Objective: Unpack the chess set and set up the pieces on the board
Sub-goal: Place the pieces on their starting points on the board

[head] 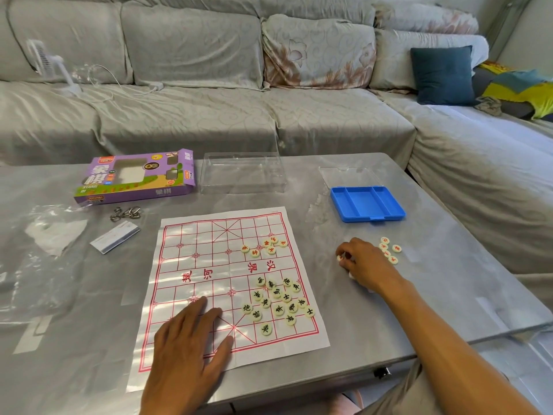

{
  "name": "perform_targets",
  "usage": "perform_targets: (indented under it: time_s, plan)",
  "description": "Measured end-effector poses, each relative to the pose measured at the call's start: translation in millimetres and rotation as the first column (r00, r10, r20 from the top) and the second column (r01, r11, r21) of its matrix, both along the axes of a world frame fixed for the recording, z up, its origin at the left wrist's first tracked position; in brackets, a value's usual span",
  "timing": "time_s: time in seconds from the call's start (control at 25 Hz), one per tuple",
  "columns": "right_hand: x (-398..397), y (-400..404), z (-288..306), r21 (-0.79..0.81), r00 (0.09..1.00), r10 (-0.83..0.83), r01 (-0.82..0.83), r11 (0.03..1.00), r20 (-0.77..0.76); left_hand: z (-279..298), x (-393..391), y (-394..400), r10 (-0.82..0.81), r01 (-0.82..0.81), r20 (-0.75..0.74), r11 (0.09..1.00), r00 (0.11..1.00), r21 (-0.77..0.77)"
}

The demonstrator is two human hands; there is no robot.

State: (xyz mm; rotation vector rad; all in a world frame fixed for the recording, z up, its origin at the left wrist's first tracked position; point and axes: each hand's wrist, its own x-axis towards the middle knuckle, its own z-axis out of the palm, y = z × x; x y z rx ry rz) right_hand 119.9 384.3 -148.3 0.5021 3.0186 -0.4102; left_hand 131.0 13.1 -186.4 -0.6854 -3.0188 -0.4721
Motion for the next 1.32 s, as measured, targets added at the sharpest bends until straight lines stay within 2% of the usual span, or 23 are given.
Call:
perform_targets:
  time_s: [0.08, 0.16, 0.24, 0.36, 0.44, 0.6, 0.68, 0.8, 0.84, 0.96, 1.16, 1.32]
  plan:
    - [-1, -5, 1, 0.02, 1.0, -0.01, 0.011, 1.0, -0.013, 0, 0, 0, 0.0, 0.0, 0.001, 1.0, 1.0, 0.001]
    - [-6, -20, 7, 0.008, 0.995, 0.004, -0.003, 1.0, -0.104, -1, 0, 0, 0.001, -0.001, 0.001, 1.0, 1.0, 0.009]
    - [-19, -45, 12, 0.011, 0.974, 0.134, -0.134, 0.991, -0.18, -2, 0, -1, 0.008, -0.008, 0.011, 1.0, 1.0, 0.014]
    - [-43, -87, 5, 0.045, 0.918, 0.387, -0.384, 0.922, -0.087, -4, -1, -1, 0.011, -0.011, 0.023, 1.0, 1.0, 0.01]
    - [-61, -100, -2, 0.1, 0.899, 0.432, -0.425, 0.9, -0.067, -8, -3, -1, 0.031, -0.031, 0.017, 1.0, 0.999, 0.003]
    - [-68, -91, 8, 0.104, 0.923, 0.359, -0.347, 0.932, -0.139, -15, -5, -3, 0.039, -0.039, -0.011, 0.998, 0.999, 0.054]
    - [-44, -65, 17, 0.108, 0.968, 0.213, -0.199, 0.974, -0.133, -17, -5, -4, 0.023, -0.021, -0.036, 0.998, 0.999, 0.06]
    - [14, -12, 19, 0.094, 0.998, -0.048, 0.044, 0.995, 0.04, -17, -6, -1, 0.021, -0.02, -0.018, 0.999, 1.0, 0.037]
    - [29, -3, 17, 0.073, 0.993, -0.079, 0.073, 0.995, 0.092, -18, -6, -1, 0.029, -0.029, -0.003, 0.999, 1.0, 0.03]
    - [38, 0, 4, 0.003, 0.994, -0.051, 0.051, 0.999, 0.097, -16, -4, -4, 0.036, -0.036, 0.014, 0.999, 0.999, 0.04]
    - [24, -16, 4, 0.017, 0.997, -0.062, 0.062, 0.998, 0.043, -11, 1, -6, 0.012, -0.014, 0.033, 0.998, 0.999, 0.053]
    - [-3, -54, 5, -0.068, 0.997, 0.005, -0.011, 0.998, -0.075, -8, 3, -5, 0.021, -0.024, 0.039, 0.996, 0.999, 0.085]
